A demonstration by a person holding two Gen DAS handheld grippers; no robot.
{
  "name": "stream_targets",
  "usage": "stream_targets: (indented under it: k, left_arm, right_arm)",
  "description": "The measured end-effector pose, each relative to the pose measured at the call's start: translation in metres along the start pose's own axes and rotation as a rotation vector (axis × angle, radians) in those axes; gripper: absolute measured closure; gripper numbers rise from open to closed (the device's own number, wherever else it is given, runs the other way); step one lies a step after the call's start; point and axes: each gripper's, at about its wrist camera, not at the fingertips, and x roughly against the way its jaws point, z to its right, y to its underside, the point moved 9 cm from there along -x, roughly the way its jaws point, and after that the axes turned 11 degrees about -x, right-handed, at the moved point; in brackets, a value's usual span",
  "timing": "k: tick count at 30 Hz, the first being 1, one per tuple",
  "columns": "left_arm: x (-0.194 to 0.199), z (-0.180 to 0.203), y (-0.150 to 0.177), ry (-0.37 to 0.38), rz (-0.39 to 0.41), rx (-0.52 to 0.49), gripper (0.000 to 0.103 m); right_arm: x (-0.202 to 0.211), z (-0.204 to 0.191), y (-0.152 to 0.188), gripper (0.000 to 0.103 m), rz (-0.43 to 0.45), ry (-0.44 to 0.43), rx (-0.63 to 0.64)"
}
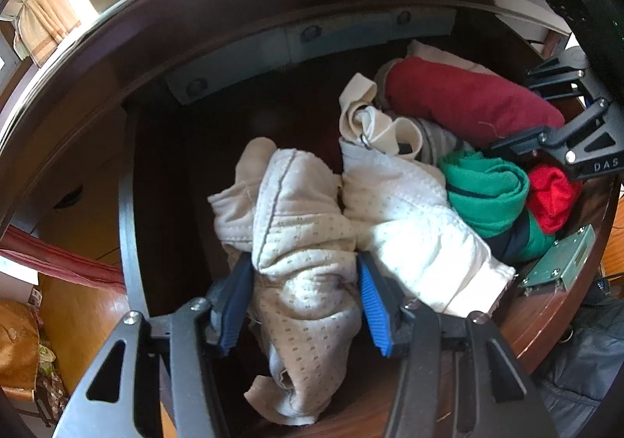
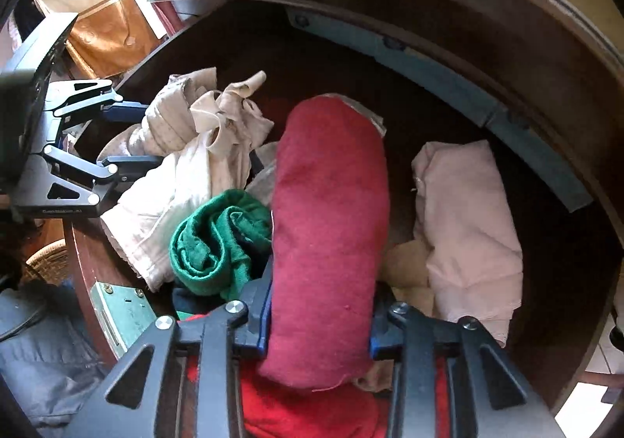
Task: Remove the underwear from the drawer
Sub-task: 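Lift the red sock and white dotted underwear out of the drawer with both grippers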
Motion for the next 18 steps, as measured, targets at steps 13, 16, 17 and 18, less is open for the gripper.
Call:
stream_targets:
  k: [13, 16, 17, 18]
  left_arm:
    - [0.011, -0.006, 0.005, -0.016, 0.113, 0.062, 0.074]
    - [0.015, -0.01, 0.004, -0.021, 0.139, 0.076, 0.076]
    - [0.015, -0.011, 0.003, -0.023, 0.144, 0.085, 0.076]
    - [0.016, -0.012, 0.002, -0.023, 0.153, 0.092, 0.077]
  right_arm:
    - [0.069, -0.001, 0.011, 0.069, 0.215, -0.017, -0.013]
    - [0.075, -0.002, 0.011, 0.069, 0.25, -0.01, -0.012]
    - [0.077, -0.002, 0.012, 0.069, 0.261, -0.012, -0.012]
    - [0.078, -0.001, 0.012, 0.069, 0.269, -0.015, -0.013]
